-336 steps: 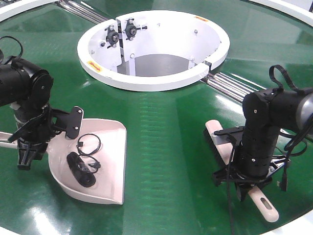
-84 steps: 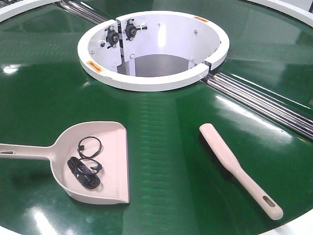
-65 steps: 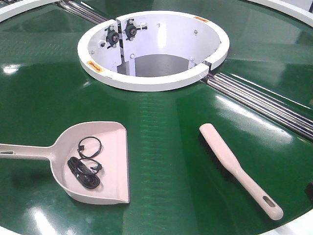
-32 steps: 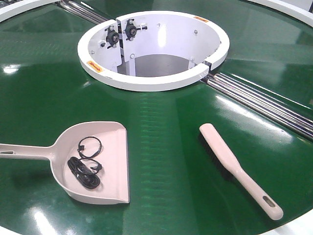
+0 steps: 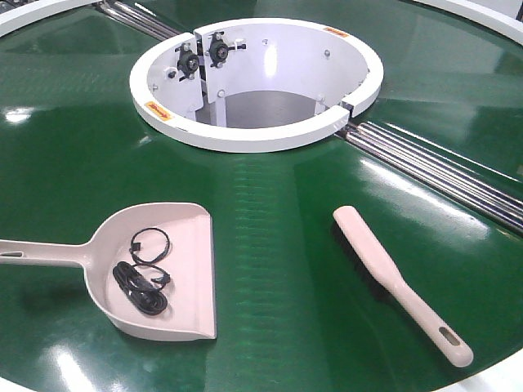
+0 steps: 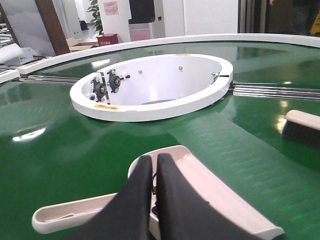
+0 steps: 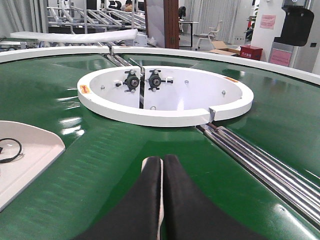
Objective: Clean and inspect green conveyor with broom and dustpan
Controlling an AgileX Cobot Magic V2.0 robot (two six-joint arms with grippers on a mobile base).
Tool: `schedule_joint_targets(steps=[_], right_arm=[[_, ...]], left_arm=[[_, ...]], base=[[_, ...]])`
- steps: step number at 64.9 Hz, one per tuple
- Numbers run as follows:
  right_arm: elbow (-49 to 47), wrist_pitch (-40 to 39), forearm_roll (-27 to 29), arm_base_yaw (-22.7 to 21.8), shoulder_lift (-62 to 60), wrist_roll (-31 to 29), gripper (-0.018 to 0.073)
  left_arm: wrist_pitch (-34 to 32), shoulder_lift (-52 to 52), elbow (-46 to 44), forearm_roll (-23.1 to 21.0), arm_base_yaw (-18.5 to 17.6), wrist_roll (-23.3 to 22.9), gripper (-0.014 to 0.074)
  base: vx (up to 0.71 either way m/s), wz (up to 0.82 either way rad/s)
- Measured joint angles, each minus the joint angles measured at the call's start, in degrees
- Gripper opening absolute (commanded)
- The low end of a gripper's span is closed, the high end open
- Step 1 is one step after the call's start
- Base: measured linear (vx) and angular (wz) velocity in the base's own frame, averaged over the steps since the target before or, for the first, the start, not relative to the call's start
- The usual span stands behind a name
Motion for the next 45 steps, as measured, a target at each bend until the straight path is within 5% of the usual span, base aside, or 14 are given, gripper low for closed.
schedule_joint_targets(steps=[37,45], right_arm=[[0.0,-0.1,0.0,0.0,0.0,0.0,-0.0008],[0.0,0.0,0.0,0.0,0.0,0.0,-0.0008]], left_arm=[[0.0,0.0,1.0,0.0,0.0,0.0,-0.0007],[-4.3,-0.1,3.6,0.0,0.2,-0.1,-0.0007]], base=[[0.00,0.00],[0.00,0.00]])
